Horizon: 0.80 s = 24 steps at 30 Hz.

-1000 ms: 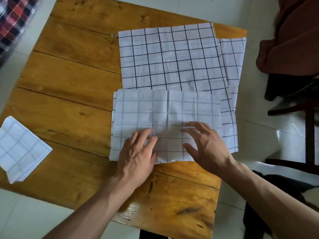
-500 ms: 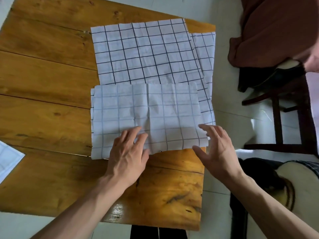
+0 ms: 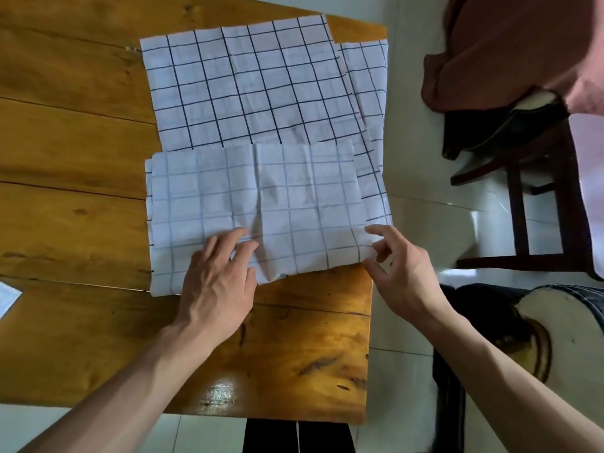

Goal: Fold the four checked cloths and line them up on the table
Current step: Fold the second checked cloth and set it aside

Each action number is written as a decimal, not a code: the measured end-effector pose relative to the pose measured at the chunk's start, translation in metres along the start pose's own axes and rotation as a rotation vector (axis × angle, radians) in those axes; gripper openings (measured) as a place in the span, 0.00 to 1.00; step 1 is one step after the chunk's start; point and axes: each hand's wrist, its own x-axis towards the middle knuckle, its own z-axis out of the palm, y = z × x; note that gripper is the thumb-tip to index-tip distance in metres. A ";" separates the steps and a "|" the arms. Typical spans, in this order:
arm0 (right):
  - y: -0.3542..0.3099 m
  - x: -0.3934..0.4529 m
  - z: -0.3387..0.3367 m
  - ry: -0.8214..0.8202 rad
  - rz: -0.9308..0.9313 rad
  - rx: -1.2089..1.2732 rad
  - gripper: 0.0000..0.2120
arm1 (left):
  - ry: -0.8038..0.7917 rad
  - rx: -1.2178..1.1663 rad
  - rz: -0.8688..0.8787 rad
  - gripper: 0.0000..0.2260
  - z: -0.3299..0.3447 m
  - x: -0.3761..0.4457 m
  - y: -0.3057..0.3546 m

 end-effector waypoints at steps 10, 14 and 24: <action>0.012 0.009 -0.006 -0.083 0.032 -0.006 0.23 | 0.005 0.034 -0.004 0.18 0.000 -0.001 0.002; 0.010 0.007 -0.002 -0.049 0.017 -0.061 0.24 | 0.006 0.034 -0.017 0.19 0.000 -0.002 0.004; -0.044 0.018 0.039 0.027 -0.354 -0.226 0.20 | 0.081 0.008 -0.003 0.21 0.000 0.000 0.009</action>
